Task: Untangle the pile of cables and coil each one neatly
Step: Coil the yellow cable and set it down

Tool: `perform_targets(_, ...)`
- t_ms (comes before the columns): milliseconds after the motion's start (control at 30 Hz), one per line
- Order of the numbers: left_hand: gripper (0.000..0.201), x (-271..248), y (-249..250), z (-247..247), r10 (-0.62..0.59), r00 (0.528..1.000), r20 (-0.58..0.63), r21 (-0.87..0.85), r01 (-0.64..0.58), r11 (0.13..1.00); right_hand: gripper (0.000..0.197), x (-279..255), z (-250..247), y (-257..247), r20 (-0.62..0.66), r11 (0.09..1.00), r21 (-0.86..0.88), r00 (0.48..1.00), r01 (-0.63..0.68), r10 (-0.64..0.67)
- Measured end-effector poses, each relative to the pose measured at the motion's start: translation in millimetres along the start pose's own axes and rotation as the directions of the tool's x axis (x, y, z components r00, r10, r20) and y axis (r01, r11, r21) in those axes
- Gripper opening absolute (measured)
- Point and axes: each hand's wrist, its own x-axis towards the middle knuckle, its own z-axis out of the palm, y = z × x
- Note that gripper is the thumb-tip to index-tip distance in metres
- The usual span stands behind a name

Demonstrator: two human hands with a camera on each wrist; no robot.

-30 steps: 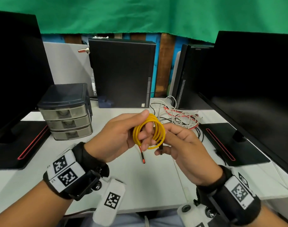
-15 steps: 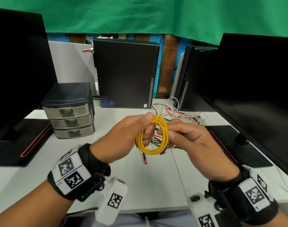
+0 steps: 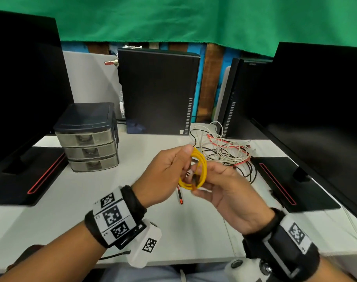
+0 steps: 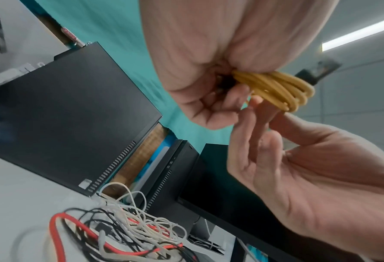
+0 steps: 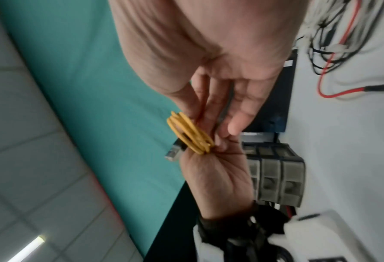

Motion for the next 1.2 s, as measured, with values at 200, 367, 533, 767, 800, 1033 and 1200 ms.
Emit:
perform_targets(200,0.046,3,-11,-5,0.139,0.975,-0.173,0.323,-0.077,0.943,0.029,0,-2,4,0.117,0.976,0.179,0.988,-0.122,0.102)
perform_targets(367,0.053,-1,-20,0,0.157,0.978,-0.136,0.491,-0.071,0.868,0.011,1,3,12,-0.115,0.961,-0.275,0.993,-0.003,-0.03)
perform_targets(533,0.049,2,-21,-5,0.168,0.971,-0.168,0.557,-0.047,0.829,0.021,1,-3,17,-0.152,0.838,-0.541,0.972,0.069,-0.178)
perform_targets(767,0.054,11,-22,-16,0.152,0.96,-0.234,0.578,0.012,0.816,0.021,-11,8,12,-0.054,0.731,-0.649,0.945,0.212,-0.322)
perform_targets(800,0.05,11,-20,-16,0.152,0.957,-0.248,0.569,0.017,0.822,0.021,-12,9,12,-0.051,0.728,-0.648,0.942,0.223,-0.333)
perform_targets(1033,0.041,5,-22,-8,0.085,0.98,-0.177,0.391,-0.009,0.92,0.031,0,4,17,-0.187,0.87,-0.488,0.964,0.078,-0.191)
perform_targets(1200,0.042,9,-24,-15,0.007,0.986,-0.168,0.348,0.053,0.936,0.023,16,6,8,-0.2,0.916,-0.377,0.953,0.14,-0.228)
